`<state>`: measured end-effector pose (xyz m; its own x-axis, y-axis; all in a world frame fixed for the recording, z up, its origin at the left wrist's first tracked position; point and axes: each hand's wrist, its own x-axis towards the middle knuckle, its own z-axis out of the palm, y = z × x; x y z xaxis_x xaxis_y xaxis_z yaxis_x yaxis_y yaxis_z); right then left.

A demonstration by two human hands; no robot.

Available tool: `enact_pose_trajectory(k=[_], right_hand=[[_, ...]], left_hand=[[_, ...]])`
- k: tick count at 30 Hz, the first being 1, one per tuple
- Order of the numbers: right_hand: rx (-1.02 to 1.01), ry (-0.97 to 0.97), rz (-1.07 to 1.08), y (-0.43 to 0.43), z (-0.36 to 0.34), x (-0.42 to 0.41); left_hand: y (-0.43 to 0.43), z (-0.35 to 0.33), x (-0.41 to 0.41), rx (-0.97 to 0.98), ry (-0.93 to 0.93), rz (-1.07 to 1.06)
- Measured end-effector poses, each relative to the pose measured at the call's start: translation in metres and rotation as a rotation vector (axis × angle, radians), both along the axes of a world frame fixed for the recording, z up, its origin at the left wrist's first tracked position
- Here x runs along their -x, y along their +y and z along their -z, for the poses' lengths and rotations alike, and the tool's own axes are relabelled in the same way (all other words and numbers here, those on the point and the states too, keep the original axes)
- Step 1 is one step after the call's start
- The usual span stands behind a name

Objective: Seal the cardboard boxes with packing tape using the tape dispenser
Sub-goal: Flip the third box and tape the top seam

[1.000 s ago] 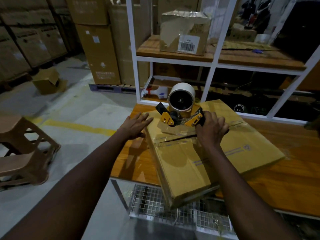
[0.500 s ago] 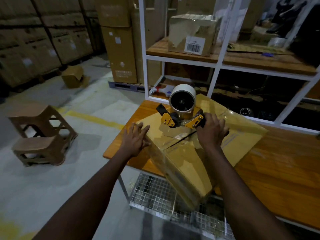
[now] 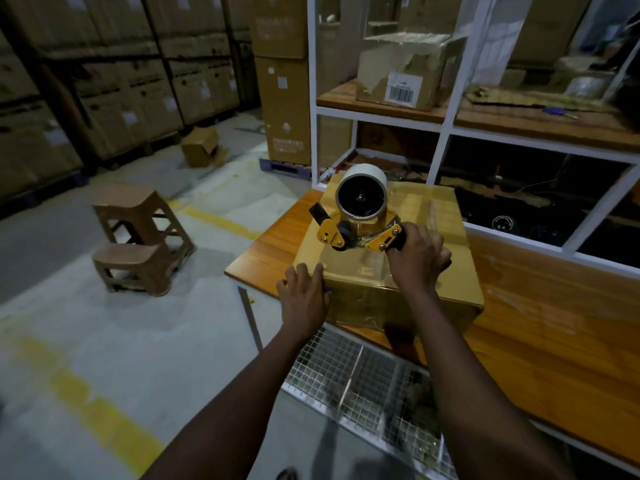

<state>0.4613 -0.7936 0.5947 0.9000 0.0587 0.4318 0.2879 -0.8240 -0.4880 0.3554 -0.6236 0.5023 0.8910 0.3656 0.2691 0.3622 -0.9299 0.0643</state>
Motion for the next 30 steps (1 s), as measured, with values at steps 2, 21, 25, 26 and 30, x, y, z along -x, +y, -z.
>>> enact_pose_trajectory(k=[2,21,25,26,30], right_hand=[[-0.010,0.010,0.003,0.001,-0.004,0.005],[0.007,-0.051,0.160,0.060,-0.033,0.019],[0.002,-0.045,0.161,0.065,-0.029,0.018],[0.000,-0.033,0.164,0.066,-0.028,0.018],[-0.008,0.006,0.153,0.067,-0.024,0.017]], left_hand=[[-0.003,-0.005,0.006,0.033,-0.027,0.019],[0.062,-0.096,-0.052,2.359,0.096,0.043],[0.062,-0.093,-0.057,2.528,-0.018,0.030],[0.062,-0.093,-0.056,2.561,-0.070,0.011],[0.057,-0.097,-0.054,2.580,-0.164,-0.060]])
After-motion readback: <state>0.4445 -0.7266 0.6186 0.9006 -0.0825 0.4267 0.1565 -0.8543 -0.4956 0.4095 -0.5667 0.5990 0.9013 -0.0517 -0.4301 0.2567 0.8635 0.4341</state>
